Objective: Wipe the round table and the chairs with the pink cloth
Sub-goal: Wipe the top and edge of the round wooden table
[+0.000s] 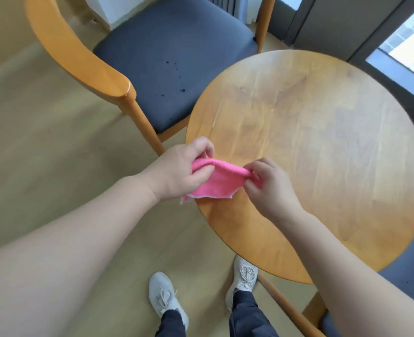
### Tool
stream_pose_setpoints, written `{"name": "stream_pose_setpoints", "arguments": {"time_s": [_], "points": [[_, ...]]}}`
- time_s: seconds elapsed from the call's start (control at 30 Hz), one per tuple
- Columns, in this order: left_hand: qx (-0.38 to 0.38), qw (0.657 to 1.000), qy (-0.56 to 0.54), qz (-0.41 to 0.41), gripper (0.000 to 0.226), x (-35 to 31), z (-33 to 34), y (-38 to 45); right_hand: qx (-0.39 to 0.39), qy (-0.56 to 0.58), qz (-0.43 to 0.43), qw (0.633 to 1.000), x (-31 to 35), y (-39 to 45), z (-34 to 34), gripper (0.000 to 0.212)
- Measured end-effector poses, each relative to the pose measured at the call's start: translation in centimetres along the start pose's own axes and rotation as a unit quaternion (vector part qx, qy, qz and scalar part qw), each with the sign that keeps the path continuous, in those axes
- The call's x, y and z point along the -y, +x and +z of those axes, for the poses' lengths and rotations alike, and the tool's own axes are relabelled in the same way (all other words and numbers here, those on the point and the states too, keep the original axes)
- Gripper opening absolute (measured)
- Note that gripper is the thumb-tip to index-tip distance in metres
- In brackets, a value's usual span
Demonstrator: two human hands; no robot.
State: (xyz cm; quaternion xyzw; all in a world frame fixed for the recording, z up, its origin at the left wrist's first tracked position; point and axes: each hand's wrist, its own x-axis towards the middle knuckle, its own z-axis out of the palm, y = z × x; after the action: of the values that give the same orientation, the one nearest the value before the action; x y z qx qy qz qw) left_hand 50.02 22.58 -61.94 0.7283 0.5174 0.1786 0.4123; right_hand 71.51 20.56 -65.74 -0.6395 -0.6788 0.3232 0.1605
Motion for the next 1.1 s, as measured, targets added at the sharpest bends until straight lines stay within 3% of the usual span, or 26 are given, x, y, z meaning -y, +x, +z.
{"name": "stream_pose_setpoints", "arguments": {"time_s": [0.1,0.2,0.27,0.4,0.53,0.6,0.73,0.83,1.1], "points": [[-0.012,0.996,-0.051,-0.072,0.036,0.5,-2.6,-2.0,0.003,0.056,-0.009,0.998,3.2,1.8,0.1,0.023],[-0.032,0.99,-0.03,-0.135,0.019,2.0,-3.9,-3.8,0.004,0.072,-0.025,0.997,6.0,2.9,1.1,0.016],[-0.066,0.978,-0.082,-0.181,0.01,3.2,-4.2,-4.7,0.015,0.09,-0.023,0.996,7.7,3.3,2.2,0.012],[-0.157,0.946,-0.064,-0.275,0.02,5.4,-3.1,-5.2,0.044,0.131,-0.015,0.99,9.8,3.3,4.5,0.015],[-0.163,0.873,-0.297,-0.352,0.037,5.7,-1.5,-5.3,0.114,0.165,-0.031,0.979,11.1,1.5,6.7,0.034],[-0.146,0.841,-0.367,-0.369,0.041,5.8,-1.3,-5.3,0.15,0.167,-0.058,0.973,11.4,0.6,7.3,0.033],[-0.212,0.851,-0.288,-0.385,0.01,7.2,-0.9,-4.8,0.167,0.166,-0.055,0.97,10.3,0.1,7.3,0.028],[-0.288,0.863,-0.186,-0.372,0.015,8.2,-0.7,-4.2,0.122,0.163,-0.018,0.979,8.8,0.2,6.6,0.028],[-0.296,0.817,-0.282,-0.407,0.025,7.6,5.2,-0.8,0.035,0.216,0.03,0.975,4.6,0.8,3.5,0.024]]}}
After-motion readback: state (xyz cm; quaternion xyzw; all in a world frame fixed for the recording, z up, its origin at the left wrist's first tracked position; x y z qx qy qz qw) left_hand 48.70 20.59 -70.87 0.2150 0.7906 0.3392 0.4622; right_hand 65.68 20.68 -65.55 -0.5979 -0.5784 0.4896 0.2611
